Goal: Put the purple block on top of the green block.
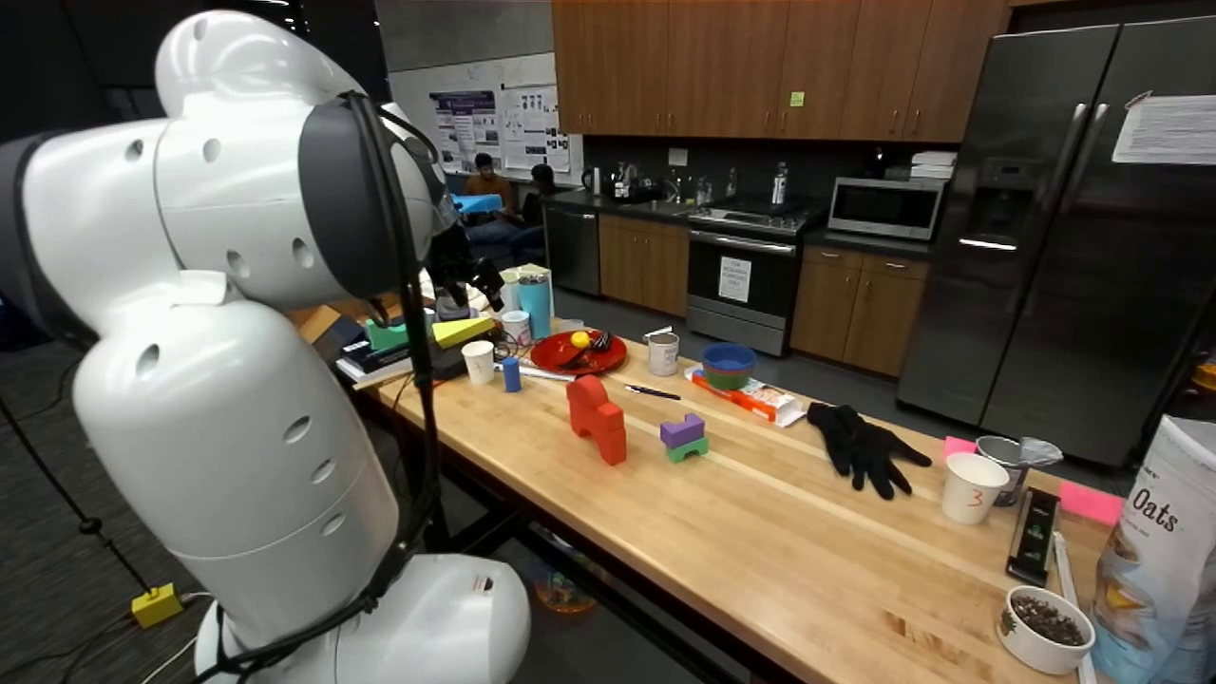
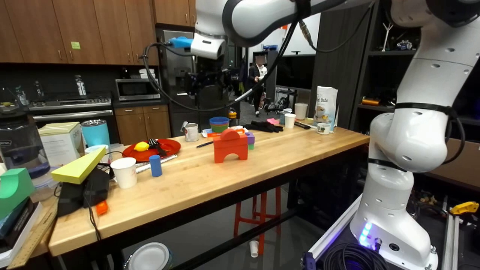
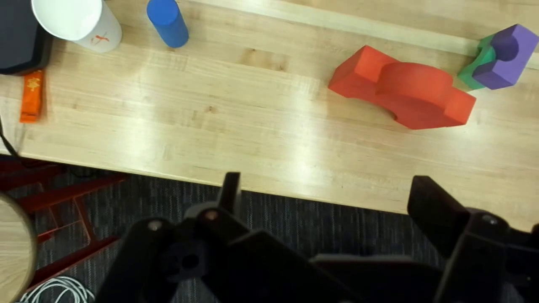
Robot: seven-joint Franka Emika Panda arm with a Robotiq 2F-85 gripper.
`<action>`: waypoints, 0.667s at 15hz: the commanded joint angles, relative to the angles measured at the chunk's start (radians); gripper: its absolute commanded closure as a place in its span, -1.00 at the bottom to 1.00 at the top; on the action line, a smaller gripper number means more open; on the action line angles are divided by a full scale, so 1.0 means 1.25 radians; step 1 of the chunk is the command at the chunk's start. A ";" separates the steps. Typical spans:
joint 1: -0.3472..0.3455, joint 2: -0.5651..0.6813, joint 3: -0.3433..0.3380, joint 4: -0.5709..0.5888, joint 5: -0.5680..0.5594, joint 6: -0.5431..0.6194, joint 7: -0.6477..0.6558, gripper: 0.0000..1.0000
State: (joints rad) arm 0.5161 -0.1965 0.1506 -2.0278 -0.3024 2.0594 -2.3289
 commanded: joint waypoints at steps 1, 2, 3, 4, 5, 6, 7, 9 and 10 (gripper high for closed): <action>-0.051 -0.001 0.046 0.003 0.011 0.000 -0.008 -1.00; -0.055 0.012 0.043 0.011 0.030 0.003 -0.031 -1.00; -0.060 0.030 0.052 0.022 0.039 0.001 -0.047 -1.00; -0.065 0.047 0.065 0.033 0.040 -0.003 -0.050 -1.00; -0.068 0.066 0.080 0.047 0.039 -0.016 -0.046 -1.00; -0.066 0.085 0.099 0.060 0.028 -0.027 -0.046 -1.00; -0.065 0.099 0.115 0.068 0.017 -0.037 -0.038 -1.00; -0.057 0.123 0.149 0.089 -0.003 -0.066 -0.015 -1.00; -0.054 0.135 0.165 0.099 -0.013 -0.078 -0.010 -1.00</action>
State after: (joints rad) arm 0.4519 -0.0742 0.2986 -1.9672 -0.2854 2.0230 -2.3641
